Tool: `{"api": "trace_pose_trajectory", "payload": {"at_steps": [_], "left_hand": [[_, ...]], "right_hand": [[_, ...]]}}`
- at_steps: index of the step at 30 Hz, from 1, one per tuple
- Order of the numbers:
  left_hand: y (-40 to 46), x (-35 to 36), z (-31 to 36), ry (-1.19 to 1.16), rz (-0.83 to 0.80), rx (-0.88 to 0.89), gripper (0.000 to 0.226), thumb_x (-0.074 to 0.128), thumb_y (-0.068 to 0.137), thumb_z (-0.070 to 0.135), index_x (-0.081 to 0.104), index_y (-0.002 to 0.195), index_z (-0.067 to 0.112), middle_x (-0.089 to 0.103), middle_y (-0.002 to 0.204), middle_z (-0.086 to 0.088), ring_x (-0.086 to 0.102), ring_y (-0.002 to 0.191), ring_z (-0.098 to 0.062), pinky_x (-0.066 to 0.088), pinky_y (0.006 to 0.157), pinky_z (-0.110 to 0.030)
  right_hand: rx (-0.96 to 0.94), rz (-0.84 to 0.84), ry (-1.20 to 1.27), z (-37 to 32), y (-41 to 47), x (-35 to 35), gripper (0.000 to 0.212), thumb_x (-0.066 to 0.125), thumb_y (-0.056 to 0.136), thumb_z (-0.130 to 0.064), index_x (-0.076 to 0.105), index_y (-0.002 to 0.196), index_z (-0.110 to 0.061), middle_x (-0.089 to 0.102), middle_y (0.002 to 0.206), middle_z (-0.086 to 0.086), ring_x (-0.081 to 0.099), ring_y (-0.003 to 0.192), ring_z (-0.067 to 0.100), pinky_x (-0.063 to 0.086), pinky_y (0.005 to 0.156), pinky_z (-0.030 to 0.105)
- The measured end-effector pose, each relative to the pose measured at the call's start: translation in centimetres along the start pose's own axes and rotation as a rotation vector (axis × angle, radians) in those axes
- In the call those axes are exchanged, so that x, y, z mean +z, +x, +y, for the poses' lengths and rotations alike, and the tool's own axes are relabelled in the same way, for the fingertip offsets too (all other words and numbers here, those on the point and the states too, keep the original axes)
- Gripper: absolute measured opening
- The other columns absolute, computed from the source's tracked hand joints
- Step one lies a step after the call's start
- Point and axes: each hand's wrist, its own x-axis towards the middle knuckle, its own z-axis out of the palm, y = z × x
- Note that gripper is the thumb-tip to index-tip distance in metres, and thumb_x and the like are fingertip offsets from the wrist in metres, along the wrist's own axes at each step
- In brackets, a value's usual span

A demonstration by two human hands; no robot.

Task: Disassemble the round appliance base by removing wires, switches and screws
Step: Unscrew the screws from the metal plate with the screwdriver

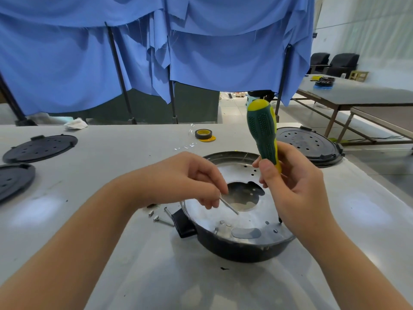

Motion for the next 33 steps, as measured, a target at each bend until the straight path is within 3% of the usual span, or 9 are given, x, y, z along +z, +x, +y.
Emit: {"api": "trace_pose_trajectory", "payload": {"at_steps": [4, 7, 11, 16, 20, 25, 28, 33], "left_hand": [[-2.0, -0.2, -2.2, -0.241, 0.256, 0.085, 0.015, 0.061, 0.074, 0.014, 0.074, 0.073, 0.021, 0.072, 0.07, -0.005, 0.069, 0.067, -0.012, 0.052, 0.064, -0.015], [-3.0, -0.3, -4.3, -0.328, 0.415, 0.091, 0.009, 0.064, 0.068, 0.016, 0.072, 0.07, 0.018, 0.068, 0.066, -0.005, 0.065, 0.063, -0.013, 0.05, 0.06, -0.016], [-3.6, -0.6, -6.8, -0.334, 0.539, -0.013, 0.013, 0.057, 0.068, 0.015, 0.07, 0.066, 0.016, 0.063, 0.06, -0.003, 0.058, 0.059, -0.014, 0.047, 0.061, -0.02], [-3.3, -0.7, -9.7, -0.209, 0.571, -0.185, 0.034, 0.052, 0.082, -0.004, 0.069, 0.059, 0.016, 0.061, 0.056, -0.006, 0.054, 0.056, -0.017, 0.046, 0.063, -0.029], [-3.6, -1.1, -10.3, -0.242, 0.588, -0.22, 0.02, 0.056, 0.071, 0.011, 0.07, 0.06, 0.018, 0.063, 0.055, -0.005, 0.054, 0.05, -0.011, 0.045, 0.058, -0.025], [-2.9, -0.6, -11.9, -0.143, 0.619, -0.32, 0.025, 0.055, 0.086, 0.001, 0.07, 0.069, 0.011, 0.065, 0.054, -0.001, 0.055, 0.046, -0.007, 0.046, 0.055, -0.023], [-2.5, -0.1, -12.3, -0.105, 0.629, -0.326, 0.021, 0.057, 0.088, 0.005, 0.07, 0.074, 0.012, 0.066, 0.053, 0.003, 0.057, 0.045, -0.003, 0.044, 0.048, -0.014], [-2.1, 0.5, -12.9, -0.017, 0.643, -0.295, 0.019, 0.056, 0.091, 0.01, 0.068, 0.079, 0.019, 0.069, 0.064, 0.001, 0.058, 0.051, -0.009, 0.047, 0.053, -0.023]], "right_hand": [[-0.021, 0.002, -0.001, 0.1, -0.1, 0.2, 0.035, 0.05, 0.089, -0.039, 0.056, 0.118, -0.021, 0.065, 0.088, -0.001, 0.06, 0.078, 0.021, 0.056, 0.073, 0.04], [-0.075, -0.01, -0.001, 0.1, -0.3, 0.2, 0.022, 0.049, 0.093, -0.033, 0.052, 0.113, -0.038, 0.063, 0.088, 0.002, 0.059, 0.082, 0.025, 0.053, 0.076, 0.044], [-0.186, -0.033, -0.077, 0.3, -0.3, 0.0, 0.028, 0.047, 0.094, -0.026, 0.046, 0.116, -0.043, 0.063, 0.098, -0.012, 0.059, 0.093, 0.011, 0.049, 0.08, 0.019], [-0.149, -0.175, -0.253, 0.9, -0.4, 0.2, 0.025, 0.044, 0.095, -0.027, 0.042, 0.115, -0.042, 0.052, 0.092, -0.022, 0.052, 0.088, 0.007, 0.043, 0.07, 0.013], [-0.1, -0.336, -0.342, 1.0, -0.5, -0.2, 0.019, 0.046, 0.096, -0.026, 0.047, 0.11, -0.038, 0.052, 0.086, -0.022, 0.052, 0.085, 0.004, 0.04, 0.068, 0.012], [-0.061, -0.464, -0.405, 0.4, -0.9, 0.0, 0.01, 0.044, 0.092, -0.042, 0.046, 0.101, -0.041, 0.049, 0.093, -0.024, 0.047, 0.091, -0.001, 0.034, 0.071, 0.009], [-0.049, -0.483, -0.424, 0.1, -1.0, -0.2, 0.026, 0.048, 0.081, -0.058, 0.049, 0.097, -0.037, 0.052, 0.086, -0.017, 0.048, 0.085, 0.003, 0.036, 0.066, 0.015], [-0.017, -0.528, -0.438, -0.4, -1.0, -0.3, 0.037, 0.054, 0.072, -0.07, 0.05, 0.083, -0.035, 0.051, 0.081, -0.015, 0.048, 0.075, 0.005, 0.036, 0.065, 0.013]]}}
